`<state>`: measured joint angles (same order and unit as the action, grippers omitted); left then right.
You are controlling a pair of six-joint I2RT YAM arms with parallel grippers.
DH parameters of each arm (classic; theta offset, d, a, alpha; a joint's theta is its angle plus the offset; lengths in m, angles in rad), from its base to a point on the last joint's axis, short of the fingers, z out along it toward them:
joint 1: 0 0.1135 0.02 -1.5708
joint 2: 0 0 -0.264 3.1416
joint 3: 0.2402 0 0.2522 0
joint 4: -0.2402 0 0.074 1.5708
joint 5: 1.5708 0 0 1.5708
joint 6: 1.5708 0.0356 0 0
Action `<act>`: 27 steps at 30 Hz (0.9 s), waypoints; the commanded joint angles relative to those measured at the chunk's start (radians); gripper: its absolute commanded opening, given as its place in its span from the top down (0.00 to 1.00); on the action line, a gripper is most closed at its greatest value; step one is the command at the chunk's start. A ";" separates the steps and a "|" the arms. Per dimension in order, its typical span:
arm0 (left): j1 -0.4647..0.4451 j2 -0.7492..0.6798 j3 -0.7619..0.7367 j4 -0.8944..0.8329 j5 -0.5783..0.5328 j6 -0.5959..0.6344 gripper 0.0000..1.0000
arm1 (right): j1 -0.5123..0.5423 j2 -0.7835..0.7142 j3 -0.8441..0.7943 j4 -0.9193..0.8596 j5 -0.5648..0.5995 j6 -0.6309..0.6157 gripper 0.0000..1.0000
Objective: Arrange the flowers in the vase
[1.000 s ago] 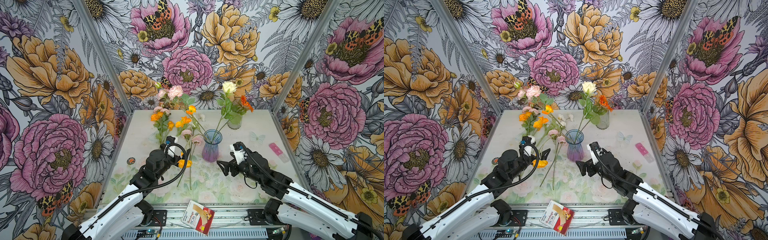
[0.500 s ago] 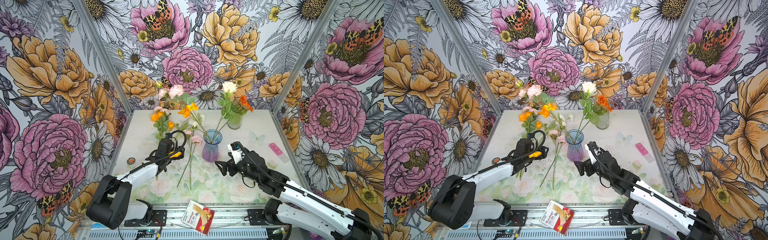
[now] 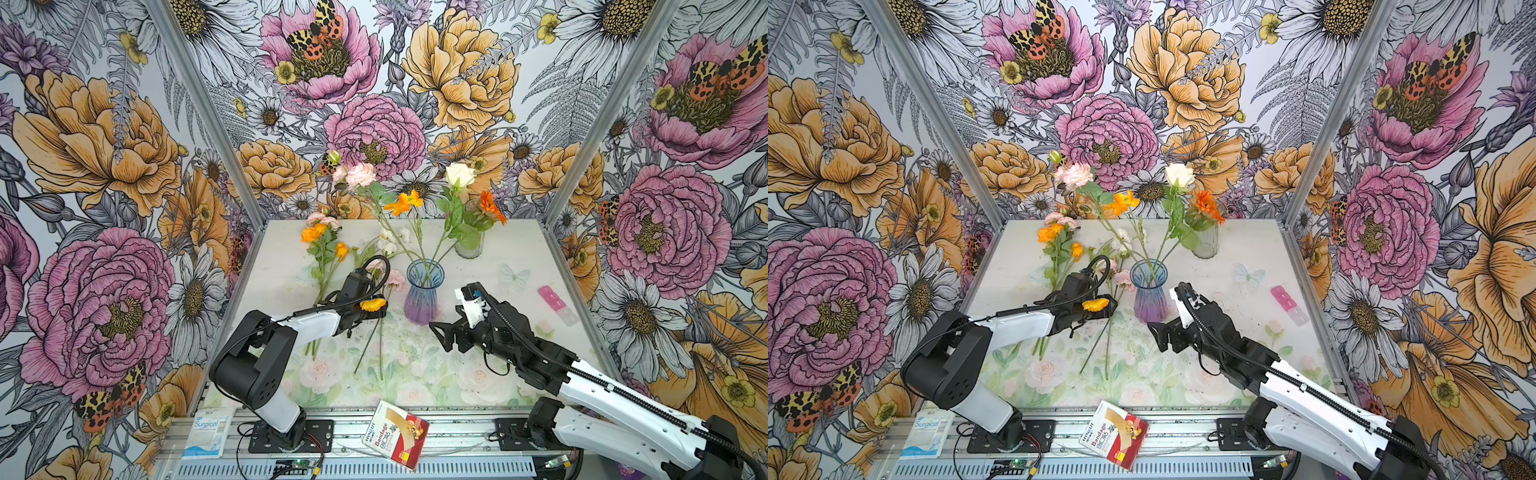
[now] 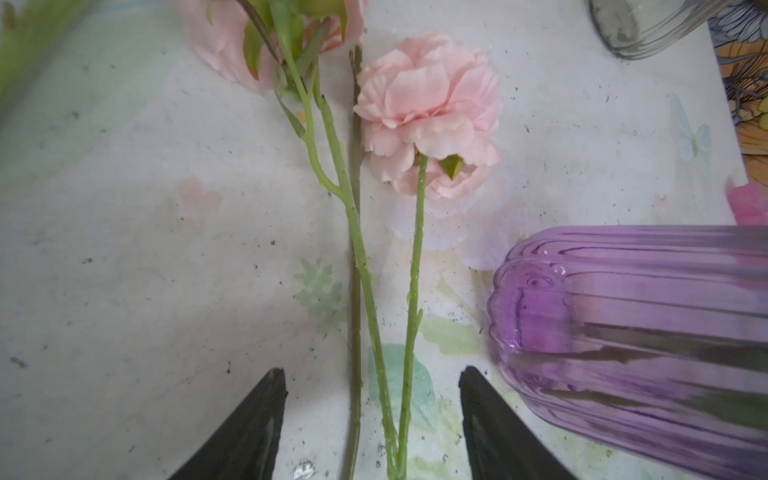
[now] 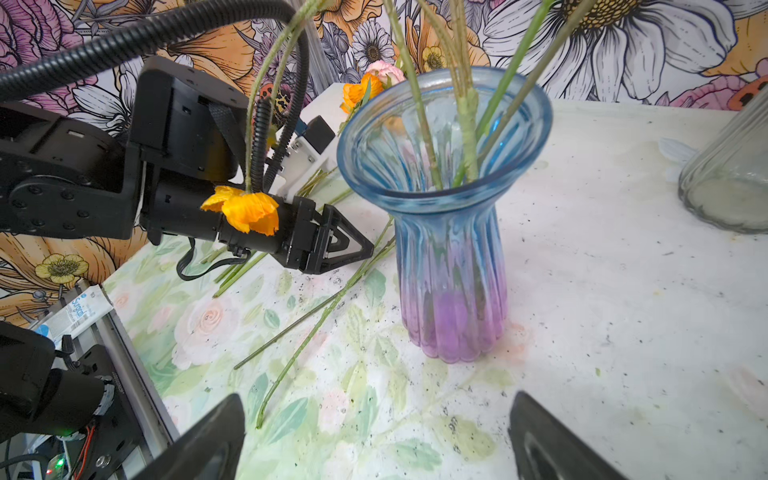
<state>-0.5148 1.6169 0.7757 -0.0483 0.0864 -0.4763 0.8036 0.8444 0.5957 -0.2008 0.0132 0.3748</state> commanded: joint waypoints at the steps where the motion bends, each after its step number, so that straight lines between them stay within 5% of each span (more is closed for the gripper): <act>1: -0.031 0.038 0.054 -0.072 -0.016 0.011 0.34 | -0.006 -0.015 0.000 0.018 -0.006 0.011 0.01; 11: -0.073 0.086 0.119 -0.197 -0.080 0.036 0.35 | -0.005 -0.024 -0.005 0.020 -0.002 0.012 0.01; 19: -0.092 0.122 0.155 -0.254 -0.109 0.050 0.47 | -0.005 -0.031 -0.005 0.022 -0.007 0.016 0.01; 27: -0.079 0.057 0.132 -0.271 -0.125 0.053 0.76 | -0.005 -0.028 -0.002 0.023 -0.006 0.017 0.00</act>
<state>-0.5957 1.7180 0.9154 -0.2935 -0.0185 -0.4397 0.8036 0.8207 0.5934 -0.1967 0.0132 0.3782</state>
